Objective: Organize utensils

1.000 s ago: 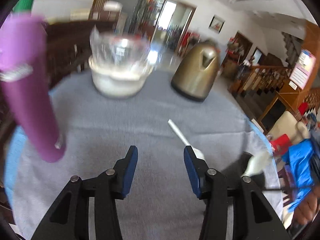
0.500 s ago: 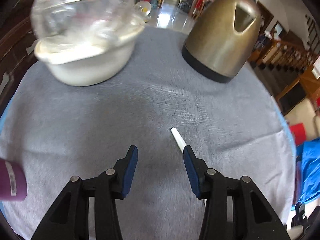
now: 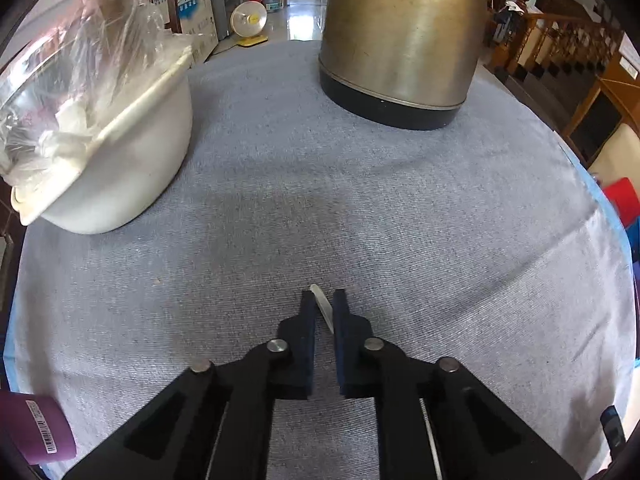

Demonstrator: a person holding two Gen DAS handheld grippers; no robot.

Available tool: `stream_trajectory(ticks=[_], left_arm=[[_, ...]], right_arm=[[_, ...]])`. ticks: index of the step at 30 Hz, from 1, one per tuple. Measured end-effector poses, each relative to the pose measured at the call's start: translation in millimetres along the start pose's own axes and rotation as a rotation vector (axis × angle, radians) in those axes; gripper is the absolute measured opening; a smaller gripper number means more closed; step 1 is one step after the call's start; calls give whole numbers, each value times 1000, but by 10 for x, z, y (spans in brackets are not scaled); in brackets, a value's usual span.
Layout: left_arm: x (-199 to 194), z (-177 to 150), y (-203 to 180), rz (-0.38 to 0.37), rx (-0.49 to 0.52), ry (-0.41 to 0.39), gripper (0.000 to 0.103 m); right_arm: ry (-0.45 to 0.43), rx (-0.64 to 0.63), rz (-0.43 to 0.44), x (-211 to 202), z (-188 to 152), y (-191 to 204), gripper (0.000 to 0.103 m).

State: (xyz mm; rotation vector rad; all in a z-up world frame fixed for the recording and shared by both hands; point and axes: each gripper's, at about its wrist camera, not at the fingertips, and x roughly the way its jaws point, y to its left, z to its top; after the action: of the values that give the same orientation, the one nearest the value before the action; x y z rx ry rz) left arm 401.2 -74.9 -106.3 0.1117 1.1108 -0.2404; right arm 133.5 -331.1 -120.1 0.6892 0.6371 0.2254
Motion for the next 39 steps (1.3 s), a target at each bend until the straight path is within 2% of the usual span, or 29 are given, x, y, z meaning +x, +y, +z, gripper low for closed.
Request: stream_trajectory(ticks=[4,8,14,16,21,23,26,29,31,33,36,39], left_arm=[[-57,-68,140,16,-24,0,2],[-214,-245,324,22,-34,-13,2],[-573,-539,588,-17,-94,-55,2],[-863,-641,630,-42,-119,-116,2],[-1796,-790,471,-136,-154,-359,2],[-2184,-867,342,-169,-157,-481,2],[-2586,-989,112,-166,-130,-647,2],[-2767,-1077,-182,-150,-98,-797,2],[-2777,-1062,-338,-171,-81,-851,2],[-2668,-1006,-546,-138,-37,-887,2],[-2437,-894,-722,-137,-5,-855,2],[-2278,-901,-797,-100,10,-852,2]], right_arm=[[0,63,3,12,37,-120,12],[3,72,0,55,62,-107,12],[6,69,-6,88,67,-89,12],[10,74,-8,89,64,-100,12],[12,67,-15,108,62,-82,12],[9,60,-19,108,58,-75,12],[7,57,-23,115,59,-65,12],[10,61,-24,115,57,-77,12],[16,73,-20,118,59,-103,12],[21,91,-19,126,62,-138,12],[17,116,-19,119,72,-188,12],[21,129,-16,125,78,-207,12]])
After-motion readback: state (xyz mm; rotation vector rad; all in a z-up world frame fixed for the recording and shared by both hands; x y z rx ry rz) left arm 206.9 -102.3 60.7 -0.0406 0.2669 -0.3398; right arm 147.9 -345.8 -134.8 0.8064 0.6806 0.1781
